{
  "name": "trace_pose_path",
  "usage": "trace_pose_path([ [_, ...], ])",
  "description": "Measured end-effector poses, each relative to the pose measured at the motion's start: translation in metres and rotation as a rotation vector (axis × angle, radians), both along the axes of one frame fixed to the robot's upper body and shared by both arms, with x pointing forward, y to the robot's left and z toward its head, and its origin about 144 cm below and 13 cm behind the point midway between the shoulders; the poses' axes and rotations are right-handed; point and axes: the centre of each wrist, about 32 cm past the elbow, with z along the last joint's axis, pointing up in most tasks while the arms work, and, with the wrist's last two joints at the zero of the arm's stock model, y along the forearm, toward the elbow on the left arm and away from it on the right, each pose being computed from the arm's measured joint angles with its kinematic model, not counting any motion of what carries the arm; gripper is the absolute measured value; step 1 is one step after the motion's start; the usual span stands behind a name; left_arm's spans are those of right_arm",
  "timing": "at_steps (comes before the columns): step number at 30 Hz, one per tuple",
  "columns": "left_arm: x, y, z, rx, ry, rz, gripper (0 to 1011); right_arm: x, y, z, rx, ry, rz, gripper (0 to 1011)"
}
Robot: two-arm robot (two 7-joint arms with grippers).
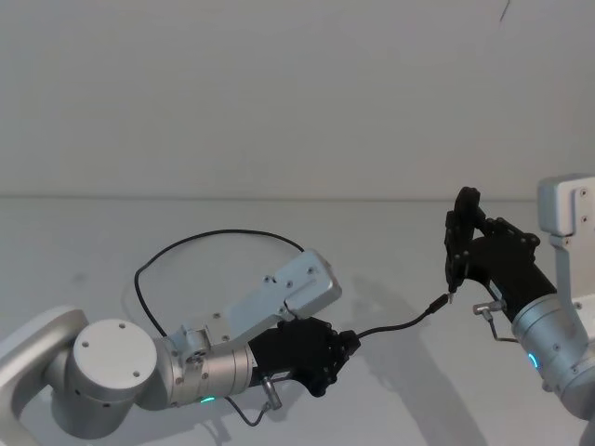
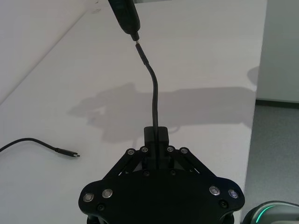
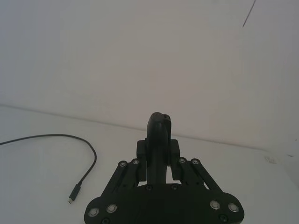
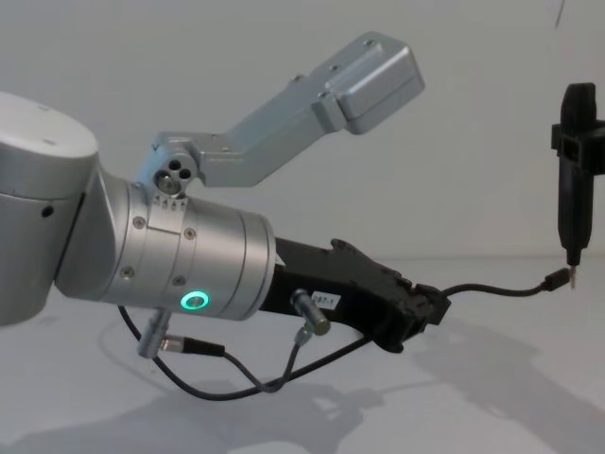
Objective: Pick up the data cable with the one hand.
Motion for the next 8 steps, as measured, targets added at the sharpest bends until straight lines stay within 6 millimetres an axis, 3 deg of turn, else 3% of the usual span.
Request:
trace_pose_path([
  [8, 0.0000, 0.0000, 0.0000, 0.000, 0.000, 0.000, 36, -0.0002, 0.0001, -0.0007, -0.003, -0.002, 0.003, 279],
])
